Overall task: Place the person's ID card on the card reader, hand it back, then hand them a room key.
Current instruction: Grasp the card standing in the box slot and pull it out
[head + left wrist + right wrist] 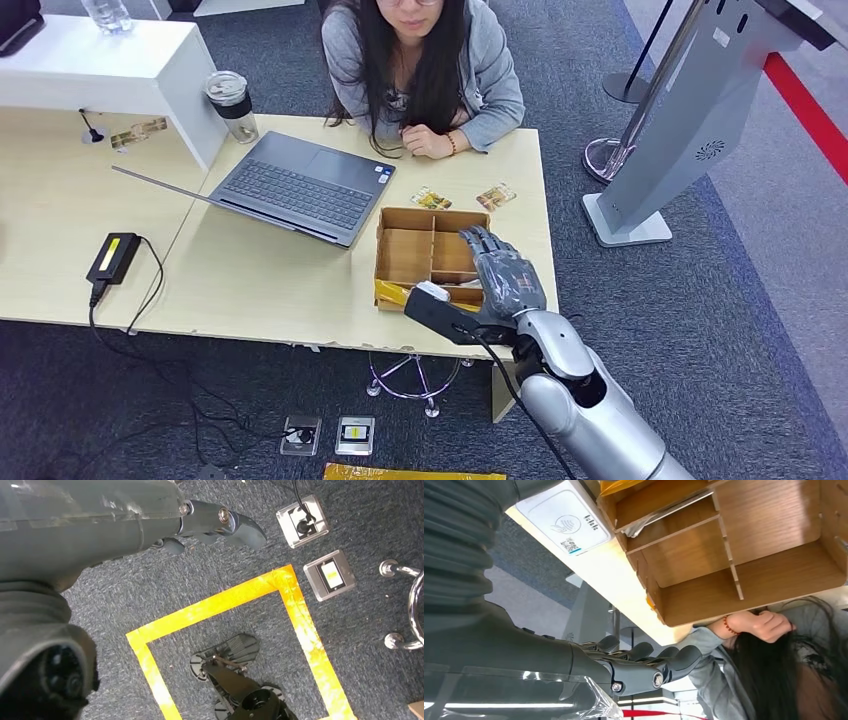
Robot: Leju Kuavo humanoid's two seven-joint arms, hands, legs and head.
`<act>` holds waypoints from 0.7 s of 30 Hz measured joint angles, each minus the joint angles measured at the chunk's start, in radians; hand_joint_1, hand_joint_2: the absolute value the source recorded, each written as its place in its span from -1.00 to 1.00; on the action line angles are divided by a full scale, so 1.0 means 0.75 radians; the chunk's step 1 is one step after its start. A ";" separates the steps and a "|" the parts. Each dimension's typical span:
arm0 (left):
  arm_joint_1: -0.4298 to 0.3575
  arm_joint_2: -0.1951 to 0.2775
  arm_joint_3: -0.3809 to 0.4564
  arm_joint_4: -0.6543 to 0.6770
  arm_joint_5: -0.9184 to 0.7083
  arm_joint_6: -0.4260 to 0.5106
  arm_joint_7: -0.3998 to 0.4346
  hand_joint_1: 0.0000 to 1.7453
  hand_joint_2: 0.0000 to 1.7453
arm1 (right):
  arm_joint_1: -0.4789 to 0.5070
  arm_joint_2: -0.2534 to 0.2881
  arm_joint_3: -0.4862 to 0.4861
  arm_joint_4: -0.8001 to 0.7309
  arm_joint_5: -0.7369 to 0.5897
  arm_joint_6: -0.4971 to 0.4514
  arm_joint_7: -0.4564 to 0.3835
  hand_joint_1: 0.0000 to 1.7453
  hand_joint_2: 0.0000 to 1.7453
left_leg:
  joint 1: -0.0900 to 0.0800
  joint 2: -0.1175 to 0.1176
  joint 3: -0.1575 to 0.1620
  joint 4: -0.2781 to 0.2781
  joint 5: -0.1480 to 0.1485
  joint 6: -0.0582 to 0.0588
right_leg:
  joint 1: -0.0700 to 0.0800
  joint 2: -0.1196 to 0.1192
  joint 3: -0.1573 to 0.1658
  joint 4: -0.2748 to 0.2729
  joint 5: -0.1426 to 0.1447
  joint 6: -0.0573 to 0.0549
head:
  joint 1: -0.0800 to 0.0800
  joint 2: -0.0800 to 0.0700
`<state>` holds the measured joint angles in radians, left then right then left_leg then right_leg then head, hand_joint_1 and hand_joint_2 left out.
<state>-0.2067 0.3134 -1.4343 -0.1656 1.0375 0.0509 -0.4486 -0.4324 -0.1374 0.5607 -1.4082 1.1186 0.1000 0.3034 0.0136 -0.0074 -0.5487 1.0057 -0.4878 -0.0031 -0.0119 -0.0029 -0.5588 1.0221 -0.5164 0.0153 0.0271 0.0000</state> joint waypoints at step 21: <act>0.000 -0.004 0.002 0.000 0.027 0.034 0.027 -1.00 -1.00 | 0.032 0.000 0.032 0.054 0.010 -0.126 -0.047 -1.00 1.00 | 0.000 0.000 0.000 0.000 0.000 0.000 | 0.000 0.000 0.000 0.000 0.000 0.000 | 0.000 0.000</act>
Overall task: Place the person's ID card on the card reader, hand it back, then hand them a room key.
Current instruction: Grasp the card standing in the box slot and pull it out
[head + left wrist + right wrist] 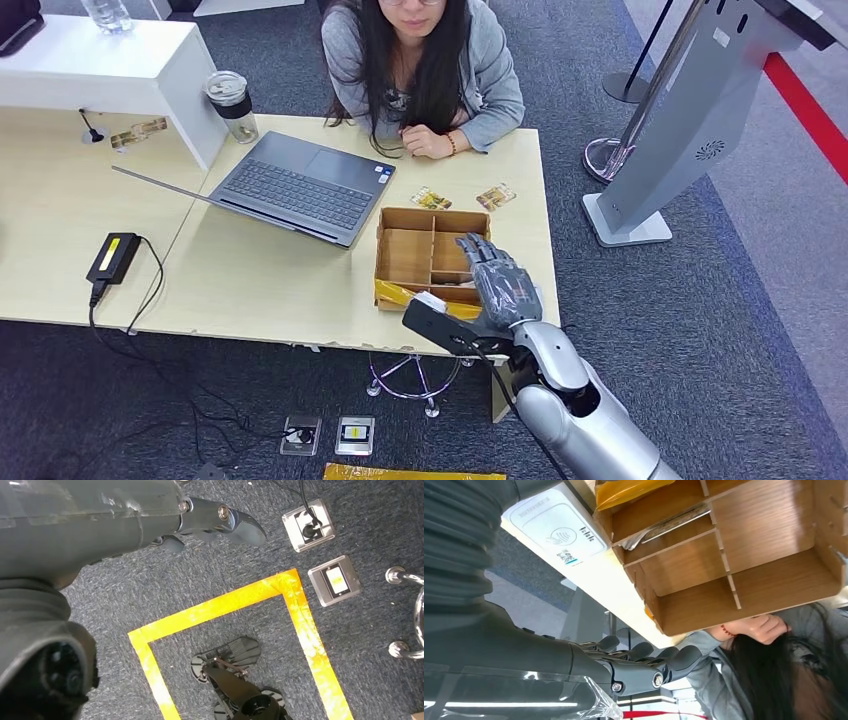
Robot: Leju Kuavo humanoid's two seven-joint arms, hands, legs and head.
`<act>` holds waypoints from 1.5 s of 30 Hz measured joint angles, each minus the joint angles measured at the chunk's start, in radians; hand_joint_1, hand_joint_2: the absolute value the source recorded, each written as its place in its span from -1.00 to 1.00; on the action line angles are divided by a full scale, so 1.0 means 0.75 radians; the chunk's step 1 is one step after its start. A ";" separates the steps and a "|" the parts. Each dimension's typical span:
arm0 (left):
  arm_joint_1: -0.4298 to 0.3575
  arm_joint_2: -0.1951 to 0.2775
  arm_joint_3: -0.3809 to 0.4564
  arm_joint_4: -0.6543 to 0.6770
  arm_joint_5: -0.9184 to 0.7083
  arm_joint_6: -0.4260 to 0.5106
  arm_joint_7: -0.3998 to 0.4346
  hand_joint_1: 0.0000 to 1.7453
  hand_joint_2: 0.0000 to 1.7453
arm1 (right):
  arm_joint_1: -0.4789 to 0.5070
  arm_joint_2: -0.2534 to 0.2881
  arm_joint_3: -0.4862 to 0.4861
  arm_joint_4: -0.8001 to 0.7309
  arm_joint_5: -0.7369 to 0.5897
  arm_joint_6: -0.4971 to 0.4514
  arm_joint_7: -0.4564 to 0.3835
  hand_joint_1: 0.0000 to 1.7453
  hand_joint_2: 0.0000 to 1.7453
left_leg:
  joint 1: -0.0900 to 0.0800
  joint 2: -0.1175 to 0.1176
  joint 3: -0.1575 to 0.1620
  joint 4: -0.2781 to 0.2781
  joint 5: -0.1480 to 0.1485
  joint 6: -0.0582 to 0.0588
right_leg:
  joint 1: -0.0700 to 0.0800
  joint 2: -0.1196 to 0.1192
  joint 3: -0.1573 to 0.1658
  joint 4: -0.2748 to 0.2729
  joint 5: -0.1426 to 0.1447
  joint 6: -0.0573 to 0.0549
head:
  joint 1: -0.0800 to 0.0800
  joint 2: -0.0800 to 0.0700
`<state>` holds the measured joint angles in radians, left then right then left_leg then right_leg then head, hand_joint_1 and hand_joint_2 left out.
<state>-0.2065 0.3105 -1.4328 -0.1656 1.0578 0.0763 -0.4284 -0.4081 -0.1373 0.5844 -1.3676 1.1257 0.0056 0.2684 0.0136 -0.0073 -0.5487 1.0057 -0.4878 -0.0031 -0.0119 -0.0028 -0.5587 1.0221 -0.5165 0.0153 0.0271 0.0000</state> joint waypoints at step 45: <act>-0.001 0.019 0.000 0.000 -0.056 -0.050 -0.017 -1.00 -1.00 | -0.127 0.125 0.026 0.448 -0.003 -0.284 -0.054 -1.00 1.00 | 0.000 0.000 0.000 0.000 0.000 0.000 | 0.000 0.000 0.000 0.000 0.000 0.000 | 0.000 0.000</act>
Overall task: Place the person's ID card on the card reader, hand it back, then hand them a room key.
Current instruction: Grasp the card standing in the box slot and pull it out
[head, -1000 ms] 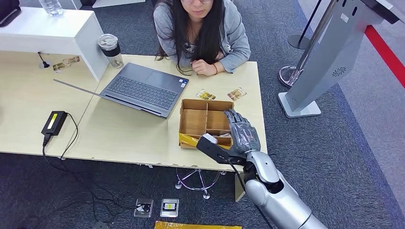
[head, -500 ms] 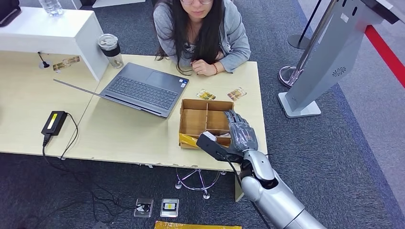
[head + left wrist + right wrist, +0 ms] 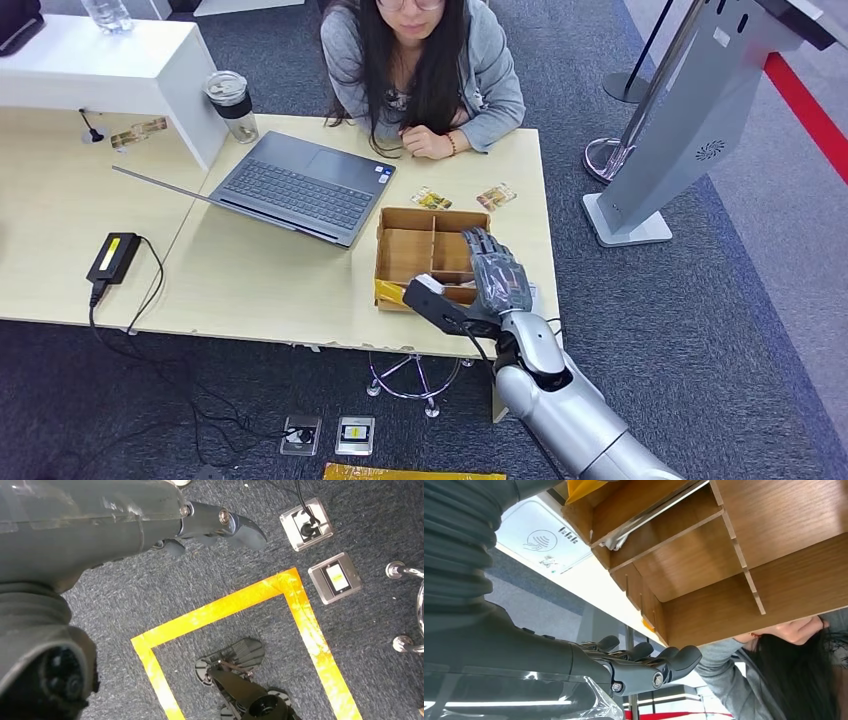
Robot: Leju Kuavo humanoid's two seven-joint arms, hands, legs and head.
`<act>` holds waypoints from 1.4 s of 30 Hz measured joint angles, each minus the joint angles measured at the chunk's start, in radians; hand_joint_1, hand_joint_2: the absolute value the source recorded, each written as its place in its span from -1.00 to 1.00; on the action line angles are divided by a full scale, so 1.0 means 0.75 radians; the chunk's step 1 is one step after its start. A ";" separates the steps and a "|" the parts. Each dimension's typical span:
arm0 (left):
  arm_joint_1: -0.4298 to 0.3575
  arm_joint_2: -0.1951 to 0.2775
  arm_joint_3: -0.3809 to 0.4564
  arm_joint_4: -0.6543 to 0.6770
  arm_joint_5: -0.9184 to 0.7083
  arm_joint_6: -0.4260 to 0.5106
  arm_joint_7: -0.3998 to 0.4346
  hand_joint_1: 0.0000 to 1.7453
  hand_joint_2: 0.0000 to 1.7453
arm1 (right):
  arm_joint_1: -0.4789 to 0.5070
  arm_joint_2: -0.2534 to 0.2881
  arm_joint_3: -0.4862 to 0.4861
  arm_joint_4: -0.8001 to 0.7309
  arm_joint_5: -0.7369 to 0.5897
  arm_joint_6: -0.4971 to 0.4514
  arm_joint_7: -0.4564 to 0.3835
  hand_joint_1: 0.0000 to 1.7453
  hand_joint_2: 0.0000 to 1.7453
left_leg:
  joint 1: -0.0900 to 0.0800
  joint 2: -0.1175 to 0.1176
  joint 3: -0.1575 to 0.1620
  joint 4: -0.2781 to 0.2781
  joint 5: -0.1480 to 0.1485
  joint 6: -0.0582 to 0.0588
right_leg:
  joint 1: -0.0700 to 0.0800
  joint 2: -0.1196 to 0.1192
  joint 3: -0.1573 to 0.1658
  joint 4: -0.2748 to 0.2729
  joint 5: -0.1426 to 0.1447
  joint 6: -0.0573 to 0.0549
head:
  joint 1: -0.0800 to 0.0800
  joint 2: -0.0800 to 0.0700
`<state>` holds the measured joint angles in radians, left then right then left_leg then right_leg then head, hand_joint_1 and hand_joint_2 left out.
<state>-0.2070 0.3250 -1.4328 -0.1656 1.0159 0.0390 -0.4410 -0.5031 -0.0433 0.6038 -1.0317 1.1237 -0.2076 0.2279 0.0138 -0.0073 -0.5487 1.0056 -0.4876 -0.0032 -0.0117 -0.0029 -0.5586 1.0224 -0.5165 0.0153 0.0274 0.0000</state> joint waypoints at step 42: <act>0.001 0.000 0.000 0.000 0.000 0.003 -0.011 -1.00 -1.00 | -0.073 0.060 0.052 0.153 0.058 0.021 0.003 -1.00 1.00 | 0.000 0.000 0.000 0.000 0.000 0.000 | 0.000 0.000 0.000 0.000 0.000 0.000 | 0.000 0.000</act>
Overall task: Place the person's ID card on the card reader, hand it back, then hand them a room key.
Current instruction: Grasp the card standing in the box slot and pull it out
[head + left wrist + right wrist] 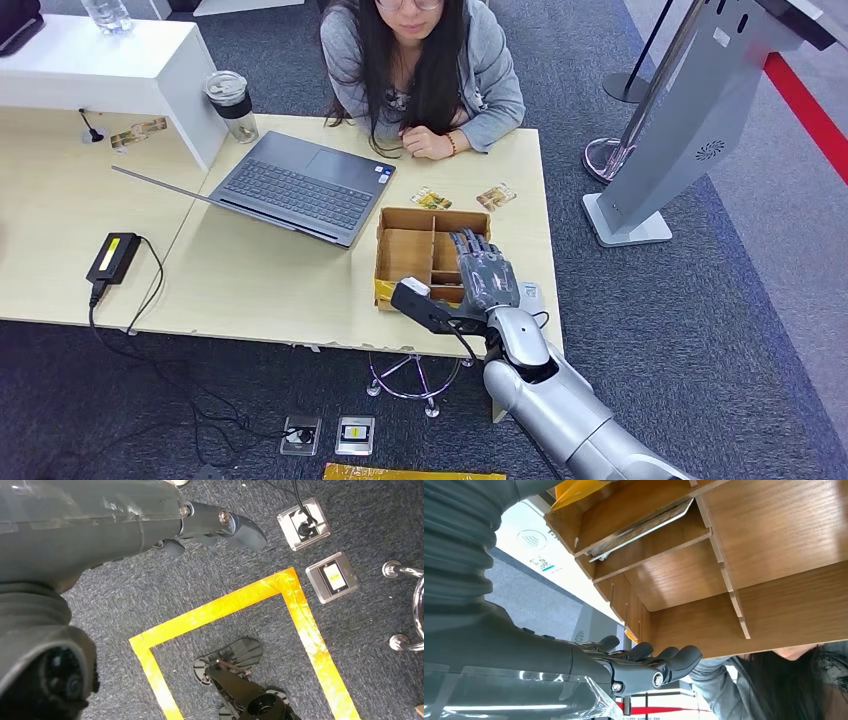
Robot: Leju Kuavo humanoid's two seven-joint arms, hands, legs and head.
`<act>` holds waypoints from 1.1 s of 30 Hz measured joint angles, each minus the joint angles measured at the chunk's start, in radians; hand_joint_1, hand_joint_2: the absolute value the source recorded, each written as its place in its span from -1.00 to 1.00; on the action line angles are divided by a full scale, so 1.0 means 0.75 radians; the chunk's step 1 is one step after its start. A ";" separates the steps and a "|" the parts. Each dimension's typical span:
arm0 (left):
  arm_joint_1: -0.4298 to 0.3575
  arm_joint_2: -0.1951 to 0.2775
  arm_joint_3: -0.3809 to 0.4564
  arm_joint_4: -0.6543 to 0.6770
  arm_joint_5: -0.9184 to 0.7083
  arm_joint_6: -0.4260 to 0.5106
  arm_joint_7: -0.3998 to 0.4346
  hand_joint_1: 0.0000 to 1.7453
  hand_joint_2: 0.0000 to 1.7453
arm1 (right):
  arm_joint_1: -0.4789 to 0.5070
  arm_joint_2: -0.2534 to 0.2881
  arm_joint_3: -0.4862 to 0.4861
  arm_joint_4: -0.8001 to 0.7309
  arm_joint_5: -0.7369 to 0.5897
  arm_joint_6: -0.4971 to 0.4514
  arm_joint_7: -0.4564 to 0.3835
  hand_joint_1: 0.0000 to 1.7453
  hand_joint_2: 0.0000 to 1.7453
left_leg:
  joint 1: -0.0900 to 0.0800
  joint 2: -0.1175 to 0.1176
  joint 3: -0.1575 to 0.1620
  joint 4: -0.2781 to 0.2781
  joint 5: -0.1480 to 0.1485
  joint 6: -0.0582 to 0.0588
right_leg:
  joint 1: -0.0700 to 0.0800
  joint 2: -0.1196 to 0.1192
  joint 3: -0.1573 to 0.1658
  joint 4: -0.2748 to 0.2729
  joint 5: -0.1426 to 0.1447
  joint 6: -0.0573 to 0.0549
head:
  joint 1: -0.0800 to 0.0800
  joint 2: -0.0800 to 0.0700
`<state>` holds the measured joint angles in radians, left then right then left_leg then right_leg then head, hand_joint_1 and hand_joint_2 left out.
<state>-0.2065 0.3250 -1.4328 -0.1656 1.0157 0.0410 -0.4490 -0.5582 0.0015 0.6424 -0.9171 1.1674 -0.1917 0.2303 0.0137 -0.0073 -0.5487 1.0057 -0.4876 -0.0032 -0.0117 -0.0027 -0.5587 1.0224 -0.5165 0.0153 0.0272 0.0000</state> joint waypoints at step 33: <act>0.000 0.000 0.000 0.000 -0.001 0.016 0.000 -1.00 -1.00 | -0.023 0.004 0.004 0.032 -0.013 0.070 -0.004 1.00 1.00 | 0.000 0.000 0.000 0.000 0.000 0.000 | 0.000 0.000 0.000 0.000 0.000 0.000 | 0.000 0.000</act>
<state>-0.2063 0.3250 -1.4328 -0.1656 1.0151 0.0530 -0.4487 -0.5755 0.0042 0.6451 -0.8931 1.1574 -0.1395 0.2271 0.0137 -0.0073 -0.5486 1.0057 -0.4876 -0.0032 -0.0117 -0.0028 -0.5586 1.0223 -0.5165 0.0153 0.0273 0.0000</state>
